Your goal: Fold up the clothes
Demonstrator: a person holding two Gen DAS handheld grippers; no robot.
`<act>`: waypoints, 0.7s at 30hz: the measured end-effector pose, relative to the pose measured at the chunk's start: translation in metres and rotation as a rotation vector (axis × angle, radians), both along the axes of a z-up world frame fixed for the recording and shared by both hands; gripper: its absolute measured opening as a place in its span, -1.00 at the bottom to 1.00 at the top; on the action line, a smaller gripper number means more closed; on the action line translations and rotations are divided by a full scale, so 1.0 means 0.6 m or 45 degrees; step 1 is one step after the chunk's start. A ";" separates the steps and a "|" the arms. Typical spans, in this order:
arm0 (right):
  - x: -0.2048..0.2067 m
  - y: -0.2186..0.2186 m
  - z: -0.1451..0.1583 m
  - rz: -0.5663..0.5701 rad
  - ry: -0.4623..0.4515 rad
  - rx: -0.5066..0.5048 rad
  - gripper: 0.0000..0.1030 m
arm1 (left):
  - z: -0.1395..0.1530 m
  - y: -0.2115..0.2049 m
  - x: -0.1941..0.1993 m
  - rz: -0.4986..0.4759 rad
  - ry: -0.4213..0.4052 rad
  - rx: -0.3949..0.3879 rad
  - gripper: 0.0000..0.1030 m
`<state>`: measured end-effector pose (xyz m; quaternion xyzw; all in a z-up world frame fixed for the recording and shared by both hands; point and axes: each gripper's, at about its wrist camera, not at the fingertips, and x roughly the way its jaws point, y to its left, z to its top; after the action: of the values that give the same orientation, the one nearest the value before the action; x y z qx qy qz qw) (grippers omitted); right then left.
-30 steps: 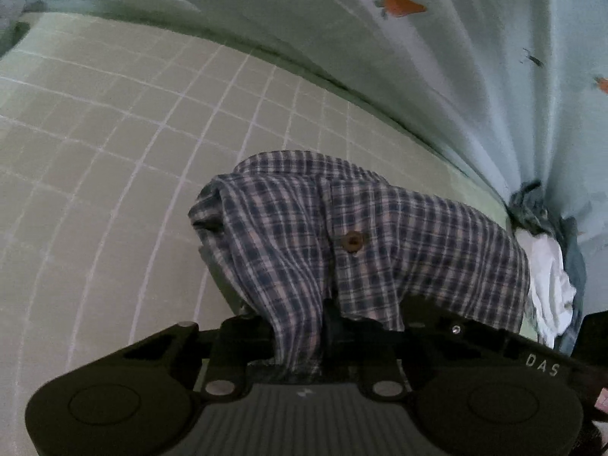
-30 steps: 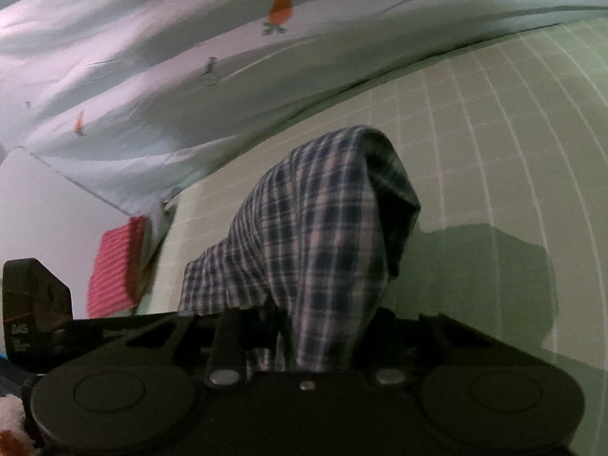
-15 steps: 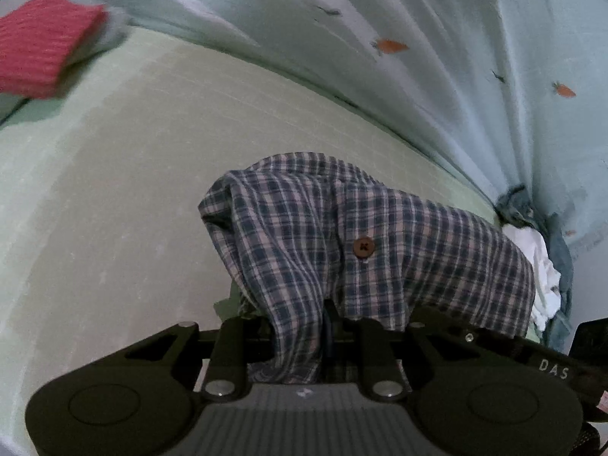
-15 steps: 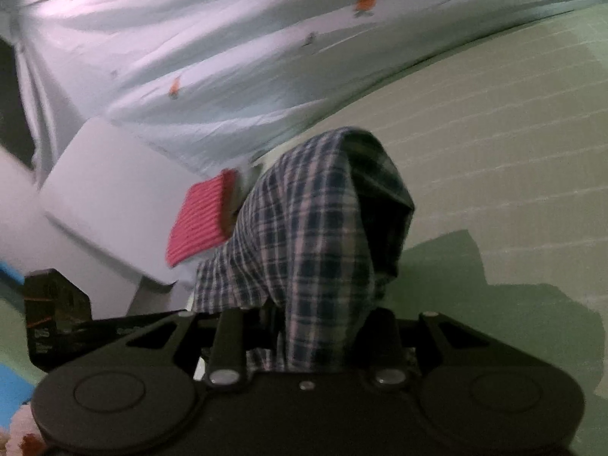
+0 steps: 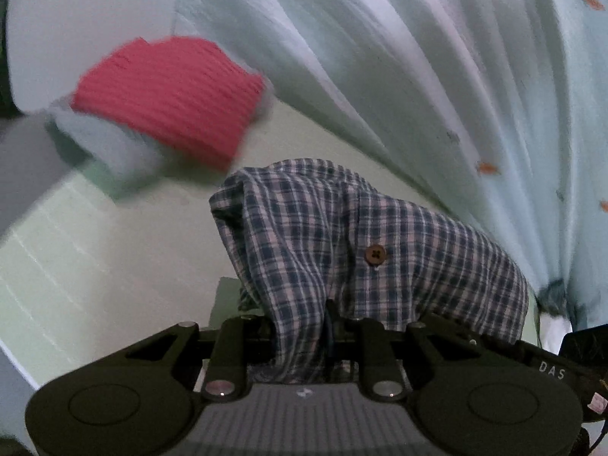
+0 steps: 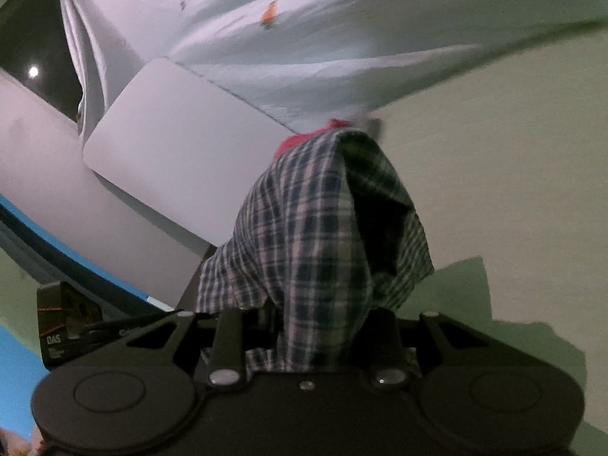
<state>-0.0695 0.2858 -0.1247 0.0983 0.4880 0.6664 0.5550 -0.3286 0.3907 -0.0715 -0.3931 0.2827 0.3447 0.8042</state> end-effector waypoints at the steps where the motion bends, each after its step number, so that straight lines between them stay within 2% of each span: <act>1: -0.010 0.036 0.006 0.009 -0.009 0.021 -0.42 | 0.007 0.030 -0.013 0.008 -0.014 0.014 -0.56; 6: -0.047 0.212 0.054 0.038 -0.025 0.149 -0.42 | 0.071 0.205 -0.066 0.045 -0.101 0.120 -0.56; 10: -0.060 0.347 0.091 0.042 -0.050 0.251 -0.37 | 0.113 0.338 -0.083 0.062 -0.148 0.222 -0.54; 11: -0.058 0.374 0.087 0.021 -0.065 0.248 -0.30 | 0.116 0.368 -0.084 0.075 -0.148 0.241 -0.47; 12: -0.057 0.401 0.083 0.001 -0.080 0.244 -0.07 | 0.119 0.398 -0.084 0.087 -0.149 0.260 -0.39; 13: -0.055 0.428 0.078 -0.020 -0.096 0.241 0.10 | 0.116 0.428 -0.084 0.116 -0.139 0.276 -0.13; 14: -0.053 0.455 0.073 -0.044 -0.114 0.232 0.40 | 0.103 0.456 -0.084 0.176 -0.111 0.285 0.29; 15: -0.051 0.478 0.058 -0.084 -0.153 0.186 0.50 | 0.088 0.482 -0.084 0.236 -0.079 0.294 0.49; 16: -0.049 0.501 0.039 -0.114 -0.178 0.112 0.50 | 0.069 0.502 -0.084 0.284 -0.037 0.294 0.58; 19: -0.043 0.540 -0.013 -0.173 -0.256 -0.098 0.55 | 0.003 0.554 -0.082 0.341 0.095 0.213 0.58; 21: -0.043 0.550 -0.034 -0.179 -0.300 -0.178 0.86 | -0.041 0.574 -0.080 0.361 0.156 0.112 0.63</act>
<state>-0.0953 0.6157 -0.1450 0.0145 0.4565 0.5972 0.6593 -0.3766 0.7354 -0.0959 -0.3715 0.2575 0.4902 0.7452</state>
